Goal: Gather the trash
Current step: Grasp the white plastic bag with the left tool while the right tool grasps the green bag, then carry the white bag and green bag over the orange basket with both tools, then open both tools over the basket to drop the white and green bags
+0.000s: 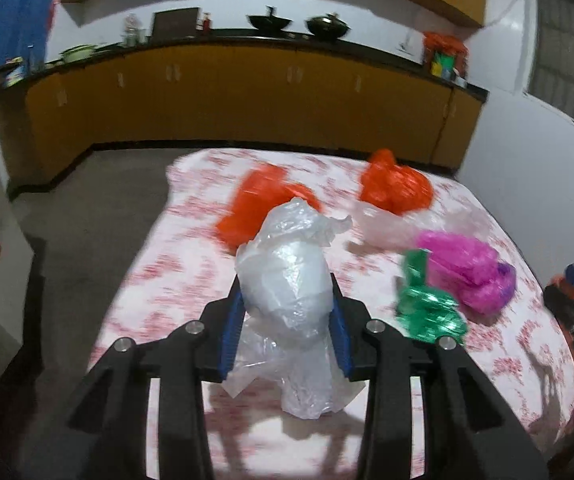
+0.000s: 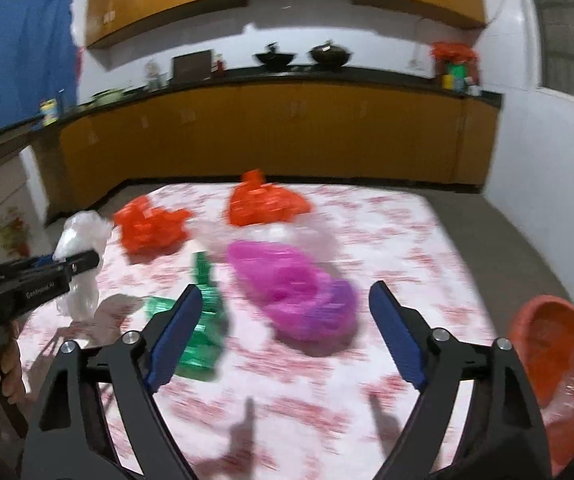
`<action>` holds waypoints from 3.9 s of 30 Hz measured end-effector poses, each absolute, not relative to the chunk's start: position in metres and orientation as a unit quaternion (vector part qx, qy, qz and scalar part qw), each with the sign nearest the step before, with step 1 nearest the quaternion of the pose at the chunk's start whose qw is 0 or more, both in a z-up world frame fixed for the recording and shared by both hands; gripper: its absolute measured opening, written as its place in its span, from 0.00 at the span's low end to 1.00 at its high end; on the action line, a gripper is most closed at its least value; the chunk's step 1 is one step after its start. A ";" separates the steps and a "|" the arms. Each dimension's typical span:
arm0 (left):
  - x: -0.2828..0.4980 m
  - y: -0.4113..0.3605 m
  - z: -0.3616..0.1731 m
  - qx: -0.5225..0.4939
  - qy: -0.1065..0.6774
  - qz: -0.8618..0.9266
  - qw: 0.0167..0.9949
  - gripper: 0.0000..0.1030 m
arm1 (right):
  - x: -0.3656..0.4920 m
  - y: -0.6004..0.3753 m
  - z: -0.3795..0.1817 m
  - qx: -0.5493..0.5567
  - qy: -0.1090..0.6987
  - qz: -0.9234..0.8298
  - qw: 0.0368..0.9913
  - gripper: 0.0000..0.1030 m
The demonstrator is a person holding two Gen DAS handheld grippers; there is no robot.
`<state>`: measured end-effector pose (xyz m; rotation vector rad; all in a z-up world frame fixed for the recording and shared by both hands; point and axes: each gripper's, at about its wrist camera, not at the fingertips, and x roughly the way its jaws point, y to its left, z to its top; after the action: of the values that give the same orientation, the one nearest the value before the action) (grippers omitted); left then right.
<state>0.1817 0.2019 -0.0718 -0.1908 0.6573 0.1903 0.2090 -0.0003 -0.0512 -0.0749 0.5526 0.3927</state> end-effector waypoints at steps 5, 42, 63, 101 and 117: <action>0.171 0.233 -0.069 -0.109 0.312 0.126 0.935 0.37 | 0.227 0.042 -0.070 -0.048 0.307 0.225 0.924 0.70; 0.192 0.168 -0.057 -0.080 0.316 0.039 0.944 0.38 | 0.212 -0.051 -0.055 -0.072 0.321 0.130 0.935 0.40; 0.228 -0.016 -0.051 -0.007 0.318 -0.133 0.939 0.37 | 0.165 -0.249 -0.045 -0.027 0.299 -0.122 0.946 0.40; 0.248 -0.195 -0.057 0.042 0.329 -0.323 0.886 0.37 | 0.157 -0.321 -0.042 0.072 0.262 -0.176 0.946 0.40; 0.262 -0.227 -0.068 0.036 0.353 -0.346 0.869 0.40 | 0.165 -0.334 -0.037 0.103 0.248 -0.177 0.947 0.41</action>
<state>0.2619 -0.2265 -0.0684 0.0753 0.7392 -0.7236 0.1650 -0.3343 -0.0369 0.2094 0.5044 -0.3608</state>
